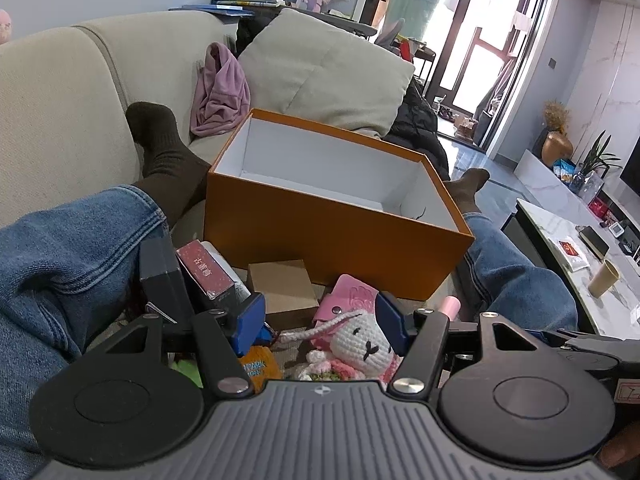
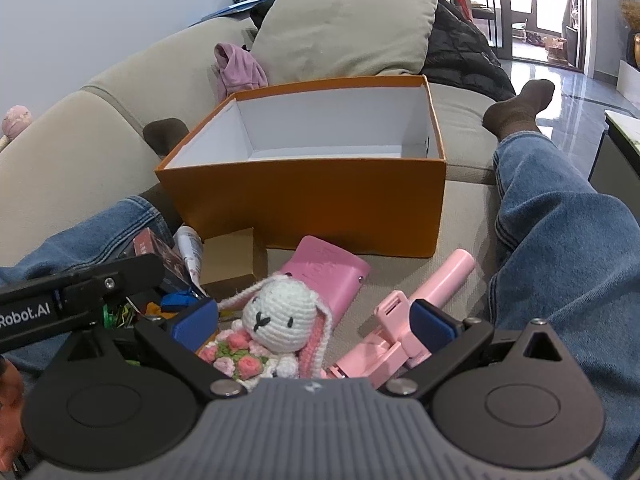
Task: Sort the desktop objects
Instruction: 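Move both grippers toward the pile of toys beside the orange box, then grasp the orange bear plush with the left gripper while the right grasps the white crochet bunny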
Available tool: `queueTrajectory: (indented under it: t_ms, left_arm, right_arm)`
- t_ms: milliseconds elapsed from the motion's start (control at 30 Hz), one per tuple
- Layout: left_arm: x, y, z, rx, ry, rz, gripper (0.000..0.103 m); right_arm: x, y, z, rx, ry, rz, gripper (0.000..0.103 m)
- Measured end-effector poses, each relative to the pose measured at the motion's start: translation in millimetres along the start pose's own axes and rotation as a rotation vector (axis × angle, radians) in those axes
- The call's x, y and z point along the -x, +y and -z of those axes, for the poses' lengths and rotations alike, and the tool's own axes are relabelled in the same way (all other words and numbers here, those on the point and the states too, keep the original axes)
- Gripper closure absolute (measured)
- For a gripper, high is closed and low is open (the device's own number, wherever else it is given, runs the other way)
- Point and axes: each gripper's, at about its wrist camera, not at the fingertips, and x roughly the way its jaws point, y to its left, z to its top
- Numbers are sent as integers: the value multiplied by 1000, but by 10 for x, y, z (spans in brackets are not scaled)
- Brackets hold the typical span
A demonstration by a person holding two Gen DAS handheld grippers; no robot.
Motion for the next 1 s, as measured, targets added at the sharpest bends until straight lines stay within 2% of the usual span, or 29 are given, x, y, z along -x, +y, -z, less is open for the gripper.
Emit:
queueTrajectory:
  t_ms: [433,633,700,800,933,1000]
  left_arm:
    - [-28,46,7,12,28,0,31]
    - [-22,124,-12,18,32,-23,31]
    - [-39,179,-38,24,62,-39,31]
    - [-110,250,-48,13,156,-48,33]
    - [-203,285,42,-12,239,-55,34]
    - [-271,296,91,-11,283,-48,37]
  right_arm:
    - [-40,-15,-1,-10,25,-4,1]
    - [-65,-28,-1,-11,39,-4,2]
    - [-78,-28,2,-10,47,-14,4]
    - [-116,5,6,8,76,-32,17]
    - [-201,84,28,39,123,-79,17]
    - [-250,127,41,58,146,-96,18]
